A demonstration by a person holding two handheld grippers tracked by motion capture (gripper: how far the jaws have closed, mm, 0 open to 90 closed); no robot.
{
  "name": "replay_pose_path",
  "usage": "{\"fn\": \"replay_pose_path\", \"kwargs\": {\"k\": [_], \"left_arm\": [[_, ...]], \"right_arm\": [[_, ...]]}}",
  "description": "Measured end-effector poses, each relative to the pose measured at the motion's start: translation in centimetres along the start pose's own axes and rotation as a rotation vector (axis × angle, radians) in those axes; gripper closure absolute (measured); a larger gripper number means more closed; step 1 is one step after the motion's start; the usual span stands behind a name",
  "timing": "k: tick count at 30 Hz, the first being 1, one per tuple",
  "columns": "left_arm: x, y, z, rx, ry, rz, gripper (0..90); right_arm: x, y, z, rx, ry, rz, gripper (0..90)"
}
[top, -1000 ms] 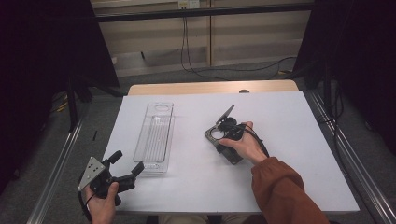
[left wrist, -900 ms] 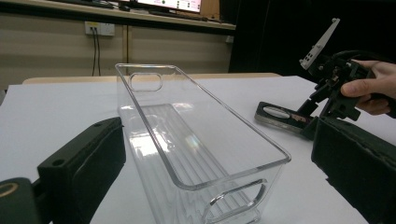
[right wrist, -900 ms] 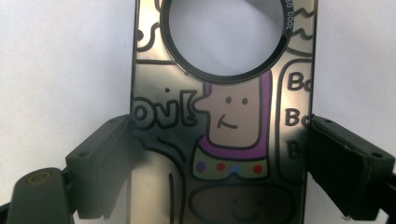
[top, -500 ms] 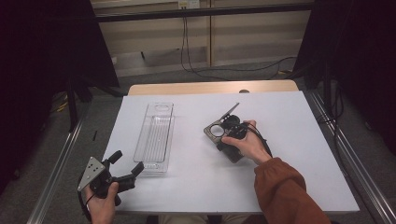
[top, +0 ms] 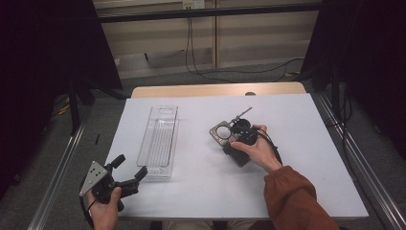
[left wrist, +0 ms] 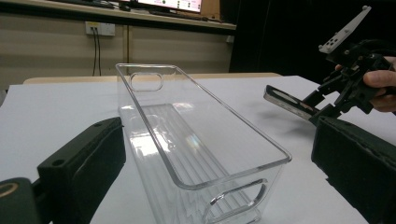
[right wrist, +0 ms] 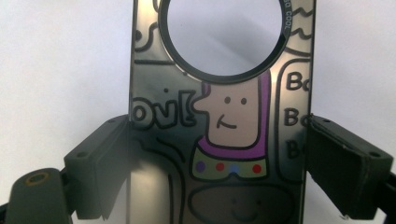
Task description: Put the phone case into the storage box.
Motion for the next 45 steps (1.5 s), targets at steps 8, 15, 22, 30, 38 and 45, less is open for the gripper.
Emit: {"fn": "replay_pose_path", "kwargs": {"k": [8,15,22,30,38,45], "left_arm": [[-0.1,0.0,0.0,0.001,-0.002,0.007,3.2],[-0.1,0.0,0.0,0.0,-0.006,0.007,3.2],[-0.1,0.1,0.0,-0.001,-0.007,0.006,3.2],[-0.1,0.1,0.0,-0.003,-0.005,0.002,3.2],[-0.1,0.3,0.1,-0.001,0.003,-0.007,3.2],[-0.1,0.4,0.1,-0.011,-0.006,-0.008,3.2]], "right_arm": [[0.9,-0.1,0.0,0.007,0.078,0.037,12.2],[1.4,0.2,-0.2,0.021,0.162,0.071,12.2],[1.9,0.4,-0.4,0.041,0.232,0.101,12.1],[2.2,0.2,-0.6,0.086,0.295,0.122,12.1],[2.4,0.3,-1.2,0.117,0.35,0.128,12.1],[3.5,0.3,-1.4,0.119,0.429,0.179,12.1]]}}
Point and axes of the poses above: each handheld gripper's, and its own axes: x roughly backward along the jaws, z roughly out of its top, y roughly to its right, the point moved 5 cm from there along -x, roughly forward along the jaws, and after that the axes turned 6 degrees about -x, right-handed, at the moved point
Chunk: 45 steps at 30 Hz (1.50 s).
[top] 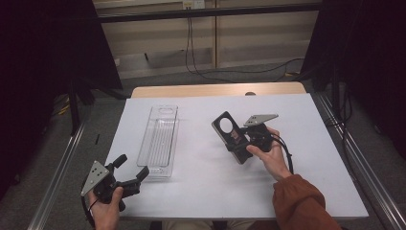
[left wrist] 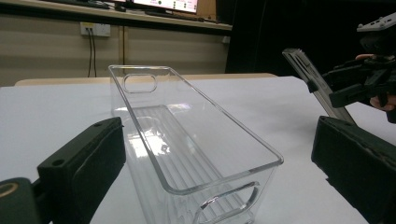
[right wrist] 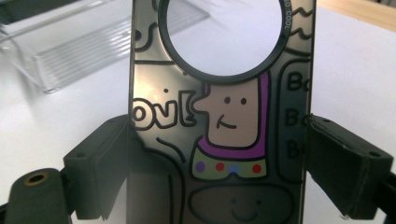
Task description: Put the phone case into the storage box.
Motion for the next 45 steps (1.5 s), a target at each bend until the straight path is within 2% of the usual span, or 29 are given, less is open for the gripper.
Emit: {"fn": "replay_pose_path", "kwargs": {"k": [3,7,8,10,11,12,13,14,15,18,20,22,23,24,25,29,31,36,38,39,40,41,43,45], "left_arm": [[-0.2,0.1,0.0,0.008,0.005,-0.011,3.2],[-0.4,0.3,0.2,-0.001,0.007,-0.024,3.2],[-0.5,0.4,0.3,0.0,0.01,-0.027,3.1],[-0.6,0.7,0.5,-0.003,0.015,-0.043,3.2],[-0.7,0.9,0.6,0.0,0.017,-0.055,3.2],[-0.7,0.9,0.6,-0.012,0.002,-0.06,3.2],[-0.7,1.1,0.7,-0.006,-0.004,-0.061,3.2],[-0.7,1.0,0.7,-0.03,-0.013,-0.071,3.2],[-0.7,1.2,0.9,-0.013,-0.002,-0.067,3.2],[-0.5,1.4,1.2,-0.005,0.008,-0.087,3.3],[-0.5,1.6,1.3,-0.024,0.002,-0.091,3.3],[-0.7,1.9,1.4,-0.018,0.008,-0.106,3.3],[-0.7,1.9,1.5,-0.035,0.003,-0.112,3.3],[-0.7,2.0,1.5,-0.032,0.003,-0.112,3.6],[-0.8,2.1,1.5,-0.027,0.006,-0.107,3.7],[-1.0,2.2,1.5,-0.044,-0.002,-0.116,4.0],[-1.1,2.3,1.6,-0.048,-0.005,-0.122,4.3],[-1.4,2.6,1.8,-0.073,-0.001,-0.124,5.4],[-1.6,2.8,1.8,-0.082,-0.006,-0.147,6.2],[-1.7,2.9,1.8,-0.089,-0.007,-0.173,6.4],[-1.9,3.2,1.8,-0.078,-0.007,-0.181,6.7],[-1.9,3.2,1.8,-0.096,-0.01,-0.18,6.8],[-2.2,3.4,1.7,-0.09,-0.007,-0.212,6.7],[-2.4,3.4,1.7,-0.098,-0.01,-0.219,6.2]], "right_arm": [[0.3,-0.3,0.0,0.004,0.023,0.014,12.0],[0.3,-0.4,-0.4,0.005,0.044,0.042,12.0],[0.3,-0.4,-0.5,0.006,0.044,0.036,12.0],[0.4,-0.4,-0.7,0.004,0.049,0.033,12.0],[0.5,-0.4,-0.7,0.007,0.054,0.05,12.0],[0.6,-0.5,-0.7,0.008,0.057,0.049,12.0],[0.8,-0.6,-0.7,0.01,0.064,0.052,12.0],[0.9,-0.7,-0.7,0.012,0.073,0.061,12.0],[1.0,-0.8,-0.7,0.019,0.084,0.065,12.0],[1.3,-1.1,-0.8,0.028,0.105,0.071,12.0],[1.5,-1.2,-1.0,0.035,0.12,0.065,12.0],[1.7,-1.3,-1.2,0.033,0.127,0.064,12.0],[1.7,-1.4,-1.3,0.034,0.134,0.067,12.0],[1.8,-1.4,-1.4,0.032,0.139,0.073,12.0],[1.9,-1.4,-1.5,0.027,0.14,0.058,12.0],[2.2,-1.6,-1.8,0.026,0.154,0.058,12.0],[2.3,-1.7,-1.9,0.052,0.169,0.06,12.0],[2.7,-2.3,-2.3,0.072,0.193,0.078,12.0],[2.8,-2.5,-2.5,0.081,0.203,0.09,12.0],[2.9,-2.6,-2.5,0.094,0.211,0.09,12.0],[2.9,-2.8,-2.5,0.104,0.221,0.1,11.9],[2.9,-2.9,-2.6,0.113,0.225,0.108,12.0],[3.0,-3.0,-2.8,0.134,0.23,0.11,11.9],[3.0,-3.1,-2.9,0.115,0.239,0.135,12.0]]}}
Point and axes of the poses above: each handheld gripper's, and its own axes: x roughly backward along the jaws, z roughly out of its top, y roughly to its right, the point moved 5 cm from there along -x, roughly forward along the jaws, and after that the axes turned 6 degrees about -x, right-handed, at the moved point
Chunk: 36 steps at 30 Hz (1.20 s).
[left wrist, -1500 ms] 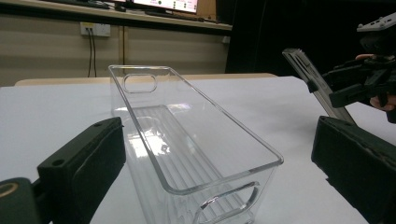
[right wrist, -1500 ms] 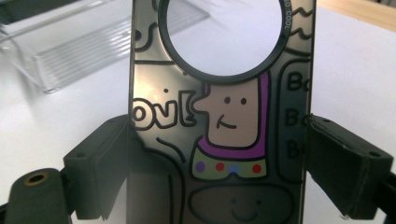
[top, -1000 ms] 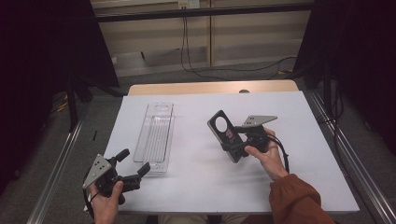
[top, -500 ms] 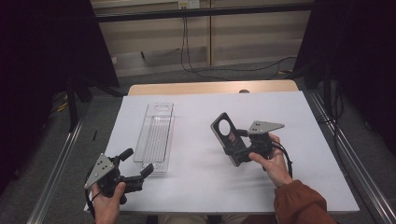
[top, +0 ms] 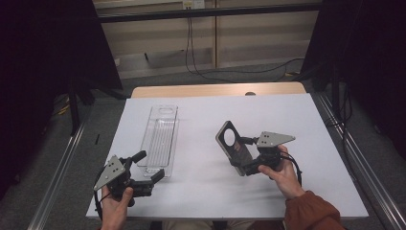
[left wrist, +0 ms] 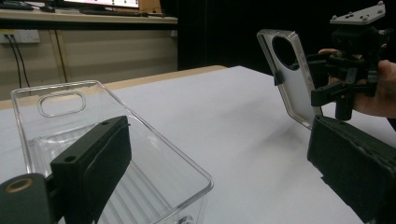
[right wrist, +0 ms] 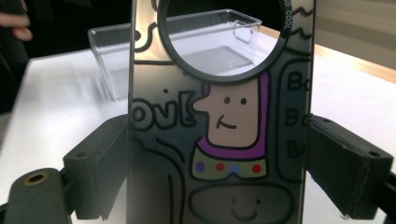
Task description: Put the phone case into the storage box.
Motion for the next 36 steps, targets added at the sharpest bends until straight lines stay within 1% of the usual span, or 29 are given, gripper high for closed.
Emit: {"fn": "replay_pose_path", "kwargs": {"k": [1,2,3,4,5,7,8,9,10,13,14,16,17,19,20,21,22,23,24,26,27,28,29,30,31,32,34,35,36], "left_arm": [[-0.1,0.1,0.0,0.006,0.0,-0.005,5.7],[-0.2,0.1,0.0,-0.001,-0.005,-0.015,5.7],[-0.3,0.2,0.0,0.008,0.004,-0.027,5.4],[-0.4,0.1,0.1,-0.009,-0.003,-0.023,4.8],[-0.5,0.3,0.1,-0.001,0.008,-0.027,4.1],[-0.6,0.5,0.3,-0.031,0.017,-0.061,2.2],[-0.8,0.7,0.4,-0.034,0.019,-0.062,1.8],[-1.0,0.8,0.5,-0.036,0.024,-0.067,1.8],[-1.2,1.0,0.6,-0.028,0.027,-0.071,1.8],[-2.1,1.7,1.1,-0.038,0.034,-0.111,1.7],[-2.4,1.9,1.2,-0.049,0.03,-0.119,1.8],[-3.0,2.4,1.5,-0.05,0.035,-0.136,1.8],[-3.3,2.6,1.6,-0.056,0.035,-0.149,1.8],[-3.9,2.9,1.8,-0.051,0.037,-0.167,1.8],[-4.2,3.2,1.9,-0.052,0.036,-0.175,1.8],[-4.5,3.3,2.0,-0.053,0.038,-0.172,1.9],[-4.8,3.6,2.1,-0.049,0.043,-0.187,1.9],[-5.1,3.7,2.2,-0.06,0.04,-0.201,1.9],[-5.3,3.8,2.3,-0.065,0.044,-0.204,2.0],[-5.9,4.3,2.7,-0.064,0.057,-0.229,2.0],[-6.2,4.4,2.8,-0.074,0.066,-0.247,2.0],[-6.4,4.5,3.0,-0.072,0.068,-0.265,2.1],[-6.6,4.5,3.1,-0.079,0.061,-0.267,2.1],[-6.9,4.7,3.3,-0.074,0.081,-0.269,1.8],[-7.1,4.7,3.3,-0.075,0.073,-0.277,1.7],[-7.4,4.9,3.5,-0.069,0.094,-0.296,1.7],[-7.9,5.3,3.7,-0.065,0.118,-0.32,1.3],[-8.0,5.4,3.8,-0.07,0.116,-0.328,1.3],[-8.3,5.6,4.0,-0.067,0.132,-0.353,1.2]], "right_arm": [[0.0,-0.1,0.0,0.007,-0.001,0.008,12.0],[-0.1,-0.3,0.0,0.011,0.005,0.026,12.0],[-0.1,-0.4,0.0,0.003,0.012,0.039,12.0],[-0.1,-0.6,0.0,-0.007,0.023,0.062,11.9],[-0.1,-0.7,0.1,-0.008,0.031,0.072,12.0],[-0.2,-1.0,0.0,-0.008,0.037,0.097,11.9],[-0.3,-1.1,-0.1,-0.014,0.031,0.1,12.0],[-0.3,-1.2,-0.2,-0.011,0.033,0.117,11.9],[-0.4,-1.4,-0.3,-0.019,0.036,0.131,12.0],[-0.5,-1.8,-0.3,-0.02,0.041,0.168,11.9],[-0.5,-1.9,-0.3,-0.023,0.045,0.176,12.0],[-0.4,-2.2,-0.2,-0.029,0.05,0.198,12.0],[-0.4,-2.2,-0.2,-0.028,0.05,0.203,12.0],[-0.5,-2.4,-0.2,-0.025,0.045,0.217,12.0],[-0.5,-2.5,-0.2,-0.028,0.043,0.219,12.0],[-0.5,-2.5,-0.2,-0.025,0.044,0.221,12.0],[-0.5,-2.6,-0.2,-0.02,0.043,0.217,12.0],[-0.5,-2.7,-0.2,-0.015,0.041,0.217,12.0],[-0.5,-2.7,-0.2,-0.014,0.042,0.224,12.0],[-0.6,-2.9,-0.2,-0.007,0.042,0.234,12.0],[-0.6,-2.9,-0.2,-0.007,0.043,0.241,12.0],[-0.6,-3.0,-0.2,-0.008,0.042,0.241,12.0],[-0.6,-3.0,-0.2,-0.007,0.045,0.249,12.0],[-0.6,-3.1,-0.2,-0.007,0.047,0.255,12.0],[-0.6,-3.1,-0.1,-0.007,0.051,0.262,12.0],[-0.6,-3.2,-0.1,-0.005,0.052,0.268,12.0],[-0.5,-3.2,0.0,-0.006,0.057,0.284,12.0],[-0.4,-3.2,0.0,-0.005,0.064,0.285,12.0],[-0.4,-3.2,0.0,0.001,0.062,0.285,12.0]]}}
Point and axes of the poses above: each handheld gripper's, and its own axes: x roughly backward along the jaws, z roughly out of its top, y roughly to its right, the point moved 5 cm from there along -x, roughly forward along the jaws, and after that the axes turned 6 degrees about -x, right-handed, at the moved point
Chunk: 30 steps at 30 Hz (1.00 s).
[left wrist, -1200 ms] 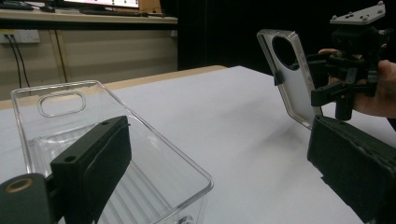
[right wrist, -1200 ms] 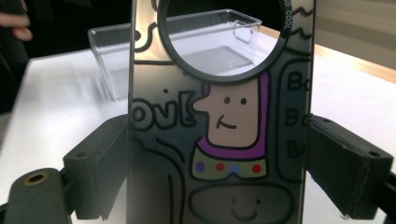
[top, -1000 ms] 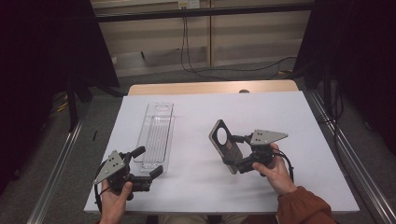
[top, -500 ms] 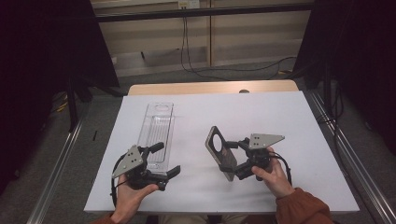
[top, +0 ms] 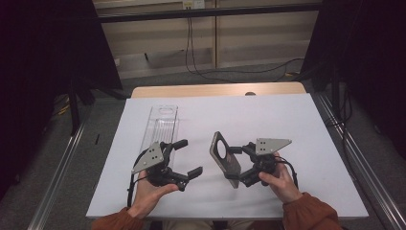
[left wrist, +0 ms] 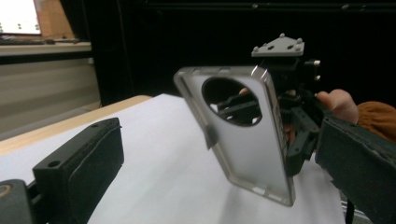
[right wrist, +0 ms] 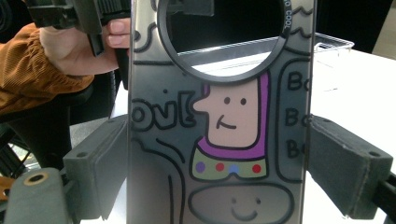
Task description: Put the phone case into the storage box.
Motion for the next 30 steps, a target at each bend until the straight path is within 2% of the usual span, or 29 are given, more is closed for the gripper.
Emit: {"fn": "replay_pose_path", "kwargs": {"k": [5,7,9,12,14,17,21,22,23,30], "left_arm": [[-1.2,0.4,0.7,-0.003,0.035,-0.063,1.4],[-1.7,0.4,0.8,-0.029,0.024,-0.078,1.5],[-2.2,0.5,0.8,-0.022,0.022,-0.12,1.6],[-3.1,0.6,0.7,-0.008,0.023,-0.155,2.2],[-3.6,0.6,0.5,-0.03,-0.001,-0.17,2.2],[-4.3,0.4,0.4,-0.024,0.005,-0.174,2.0],[-4.9,0.1,0.5,-0.045,0.006,-0.182,2.2],[-5.1,0.1,0.5,-0.046,0.011,-0.168,2.2],[-5.2,0.1,0.4,-0.043,0.007,-0.18,1.7],[-5.7,0.2,0.3,-0.046,0.026,-0.201,0.6]], "right_arm": [[0.3,-0.1,0.1,0.008,0.0,0.027,12.0],[0.4,-0.1,0.1,0.01,0.002,0.03,12.0],[0.4,-0.1,0.2,0.009,0.007,0.044,12.0],[0.5,-0.2,0.3,0.011,0.007,0.059,12.0],[0.6,-0.2,0.4,0.013,0.011,0.061,12.0],[0.7,-0.2,0.4,0.018,0.01,0.065,12.0],[0.6,-0.4,0.4,0.026,0.005,0.077,12.0],[0.6,-0.5,0.4,0.023,0.004,0.084,12.0],[0.6,-0.5,0.3,0.022,0.002,0.098,12.0],[0.6,-0.5,0.3,0.022,0.003,0.106,12.0]]}}
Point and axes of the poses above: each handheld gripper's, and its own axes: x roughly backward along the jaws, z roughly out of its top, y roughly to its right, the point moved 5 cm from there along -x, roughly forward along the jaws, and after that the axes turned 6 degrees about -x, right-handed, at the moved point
